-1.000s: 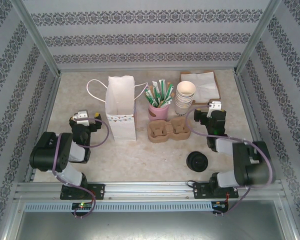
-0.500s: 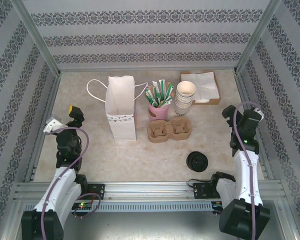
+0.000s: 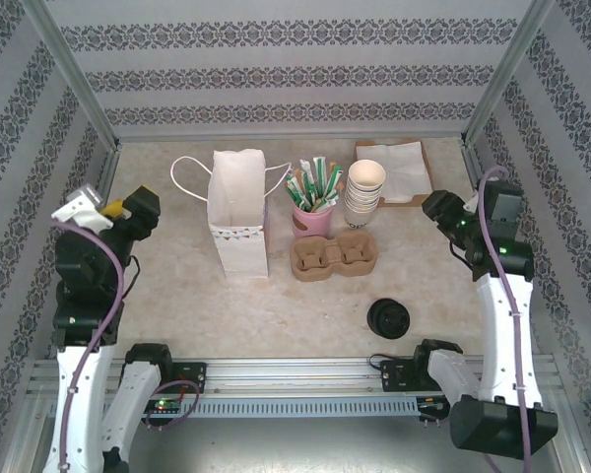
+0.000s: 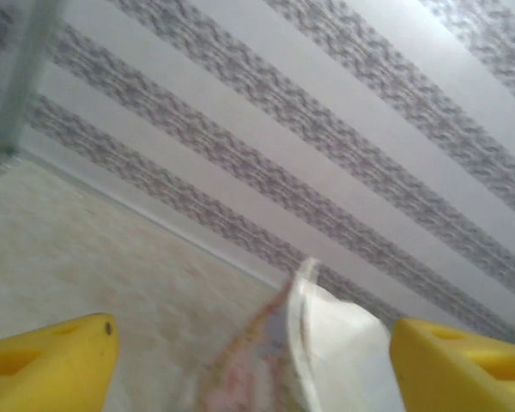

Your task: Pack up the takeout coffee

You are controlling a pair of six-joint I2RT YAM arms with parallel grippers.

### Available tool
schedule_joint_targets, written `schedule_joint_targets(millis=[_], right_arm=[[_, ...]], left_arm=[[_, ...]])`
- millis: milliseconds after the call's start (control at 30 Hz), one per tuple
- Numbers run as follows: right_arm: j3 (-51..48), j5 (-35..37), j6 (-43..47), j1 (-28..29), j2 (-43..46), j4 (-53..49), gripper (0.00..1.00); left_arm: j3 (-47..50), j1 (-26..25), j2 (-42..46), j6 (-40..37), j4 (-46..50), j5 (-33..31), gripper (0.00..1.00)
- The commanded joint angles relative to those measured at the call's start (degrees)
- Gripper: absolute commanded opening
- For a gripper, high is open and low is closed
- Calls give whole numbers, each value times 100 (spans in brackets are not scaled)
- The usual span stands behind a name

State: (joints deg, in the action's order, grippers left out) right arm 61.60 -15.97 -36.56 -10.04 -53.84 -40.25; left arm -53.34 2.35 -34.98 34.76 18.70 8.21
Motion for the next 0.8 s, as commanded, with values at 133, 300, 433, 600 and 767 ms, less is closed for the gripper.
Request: schedule_joint_targets(millis=[133,300,433,600,767], right_arm=[[950,152,138,807,-719,-247,52],[1575,561,349,1488,-1424,-352,49],[1911,683,399,1658,-1956,-353,48],[2149,810,436,1674,-2450,-322,44],[2289,806,421,1693,-2822,-334,41]], left_arm=[[-1248,-502,-902,-253,934,2004,69],[-1657,-1908,-1184,-510,1225,1627,68],[-1805,-3266,-1683,-522,1200,1452,66],[-1921,-4687,-2022,-498,980,617,64],[-1689,-5607,-2272,-174,387,1,64]])
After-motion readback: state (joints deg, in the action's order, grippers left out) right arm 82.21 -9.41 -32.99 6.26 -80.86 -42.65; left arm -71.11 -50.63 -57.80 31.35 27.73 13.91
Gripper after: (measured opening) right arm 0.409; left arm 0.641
